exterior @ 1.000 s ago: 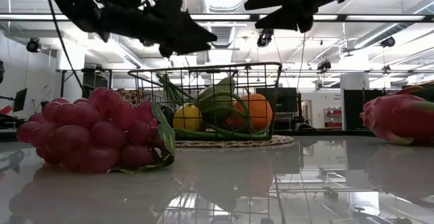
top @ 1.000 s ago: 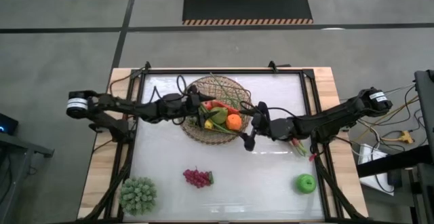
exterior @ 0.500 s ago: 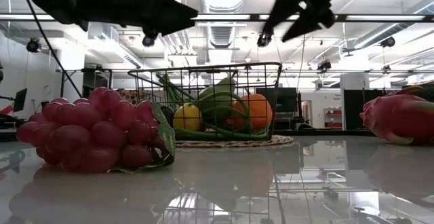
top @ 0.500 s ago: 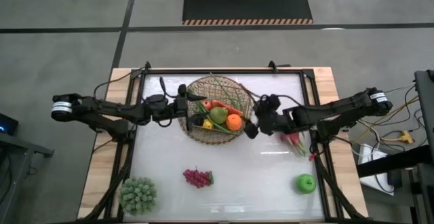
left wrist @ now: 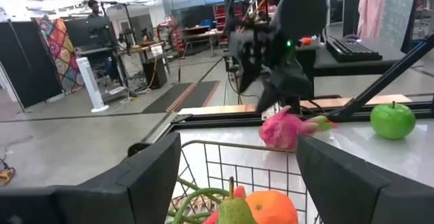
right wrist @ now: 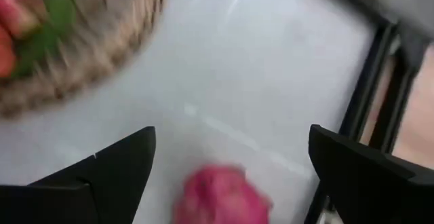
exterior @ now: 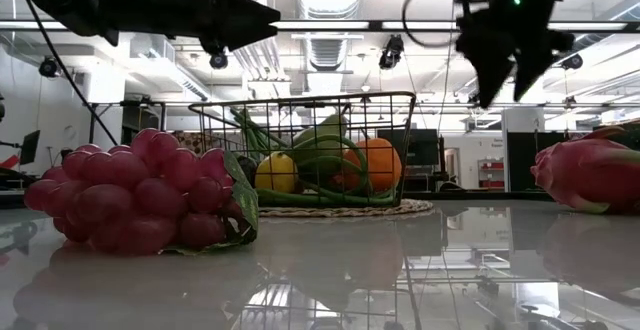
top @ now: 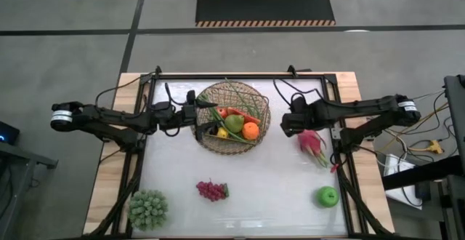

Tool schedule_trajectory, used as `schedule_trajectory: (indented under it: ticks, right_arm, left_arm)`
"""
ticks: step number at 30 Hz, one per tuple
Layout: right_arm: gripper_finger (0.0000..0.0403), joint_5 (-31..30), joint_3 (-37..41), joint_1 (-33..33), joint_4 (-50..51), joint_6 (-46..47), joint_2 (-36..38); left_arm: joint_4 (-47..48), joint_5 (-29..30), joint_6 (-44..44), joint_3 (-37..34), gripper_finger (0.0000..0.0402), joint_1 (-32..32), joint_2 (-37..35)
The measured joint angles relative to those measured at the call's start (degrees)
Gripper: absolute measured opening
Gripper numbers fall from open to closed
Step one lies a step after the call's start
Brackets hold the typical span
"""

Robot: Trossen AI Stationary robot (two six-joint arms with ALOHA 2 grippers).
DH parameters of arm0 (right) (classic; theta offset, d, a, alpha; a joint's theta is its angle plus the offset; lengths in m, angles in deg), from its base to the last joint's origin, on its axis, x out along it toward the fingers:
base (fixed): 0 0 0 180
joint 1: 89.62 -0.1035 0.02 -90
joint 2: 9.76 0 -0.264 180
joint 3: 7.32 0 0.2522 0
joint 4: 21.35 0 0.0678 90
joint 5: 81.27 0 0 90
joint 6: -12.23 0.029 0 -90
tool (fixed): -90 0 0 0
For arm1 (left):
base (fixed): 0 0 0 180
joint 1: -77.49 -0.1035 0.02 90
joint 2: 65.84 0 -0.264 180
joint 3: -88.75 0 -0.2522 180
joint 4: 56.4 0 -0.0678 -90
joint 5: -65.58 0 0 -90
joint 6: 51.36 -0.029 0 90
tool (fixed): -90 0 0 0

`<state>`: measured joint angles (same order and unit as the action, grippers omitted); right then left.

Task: Build produce basket
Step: Put the dragon fruit into the wire basket

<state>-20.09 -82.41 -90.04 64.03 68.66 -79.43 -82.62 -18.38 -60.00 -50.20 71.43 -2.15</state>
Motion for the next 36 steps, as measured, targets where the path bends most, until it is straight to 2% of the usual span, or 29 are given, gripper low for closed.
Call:
schedule_trajectory:
  ticks: [3,7,20,36]
  right_arm:
    - [0.0368,6.70,2.56,0.90,-0.13,-0.01,0.00]
    - [0.0368,12.76,5.28,1.21,0.08,-0.79,0.00]
    - [0.0368,22.39,7.52,2.21,0.21,0.39,-0.02]
    - [0.0368,23.28,14.97,2.25,-1.13,-0.45,-0.02]
  left_arm:
    - [0.02,0.00,-0.80,0.00,0.0272,0.00,0.14]
    - [-0.01,0.00,-1.14,0.00,0.0272,0.00,0.14]
    - [0.00,0.00,-1.28,0.00,0.0272,-0.02,0.16]
    - [-0.01,0.00,-1.28,0.00,0.0272,-0.02,0.18]
